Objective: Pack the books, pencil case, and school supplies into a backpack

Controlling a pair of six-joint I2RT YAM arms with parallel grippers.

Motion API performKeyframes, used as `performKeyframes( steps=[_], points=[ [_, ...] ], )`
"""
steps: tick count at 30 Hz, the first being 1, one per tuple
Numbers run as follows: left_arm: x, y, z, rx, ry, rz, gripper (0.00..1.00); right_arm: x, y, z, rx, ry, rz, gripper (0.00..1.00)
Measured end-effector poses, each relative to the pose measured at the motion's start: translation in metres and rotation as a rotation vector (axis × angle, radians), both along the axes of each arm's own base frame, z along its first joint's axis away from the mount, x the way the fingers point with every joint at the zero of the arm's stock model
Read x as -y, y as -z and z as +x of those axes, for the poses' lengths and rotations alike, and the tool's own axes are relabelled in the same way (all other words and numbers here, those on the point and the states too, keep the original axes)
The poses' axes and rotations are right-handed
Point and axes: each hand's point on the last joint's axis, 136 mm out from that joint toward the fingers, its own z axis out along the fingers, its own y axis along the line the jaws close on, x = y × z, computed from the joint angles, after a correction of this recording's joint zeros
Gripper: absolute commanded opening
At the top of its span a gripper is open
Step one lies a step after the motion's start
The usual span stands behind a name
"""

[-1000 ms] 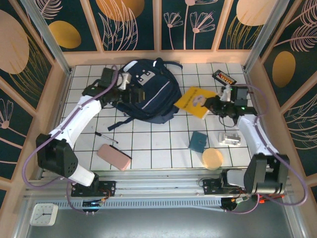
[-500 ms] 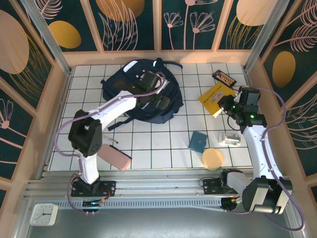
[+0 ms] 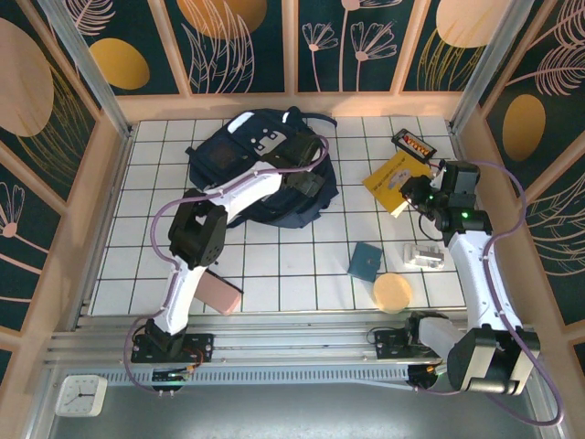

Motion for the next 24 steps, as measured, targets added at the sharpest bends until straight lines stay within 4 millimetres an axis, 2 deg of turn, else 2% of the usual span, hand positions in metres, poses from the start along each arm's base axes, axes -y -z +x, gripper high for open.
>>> performKeyframes(
  steps=[4, 5, 7, 10, 14, 18, 21, 24],
  points=[
    [0.000, 0.005, 0.005, -0.003, -0.023, 0.010, 0.71, -0.003, 0.000, 0.000, 0.000, -0.011, 0.006, 0.00],
    [0.000, 0.006, 0.006, -0.003, -0.028, 0.010, 0.64, -0.003, 0.000, 0.000, 0.000, -0.011, 0.006, 0.00],
    [0.000, 0.010, 0.008, -0.009, -0.039, 0.008, 0.47, -0.003, 0.000, 0.000, 0.000, -0.011, 0.006, 0.00],
    [-0.004, 0.019, 0.011, -0.033, -0.047, 0.013, 0.02, -0.004, 0.000, -0.001, 0.000, -0.017, 0.009, 0.00],
    [-0.006, 0.027, 0.012, -0.070, -0.051, 0.007, 0.00, -0.008, 0.001, -0.001, -0.007, -0.033, 0.019, 0.00],
    [-0.008, 0.021, 0.013, -0.091, -0.058, -0.022, 0.00, -0.012, 0.002, 0.000, -0.008, -0.049, 0.028, 0.00],
    [-0.010, 0.005, 0.013, -0.106, -0.069, -0.066, 0.00, -0.019, -0.001, 0.001, 0.004, -0.079, 0.054, 0.00],
    [-0.016, -0.025, 0.017, -0.104, -0.089, -0.130, 0.00, -0.031, -0.004, 0.004, 0.019, -0.124, 0.100, 0.00]
  ],
)
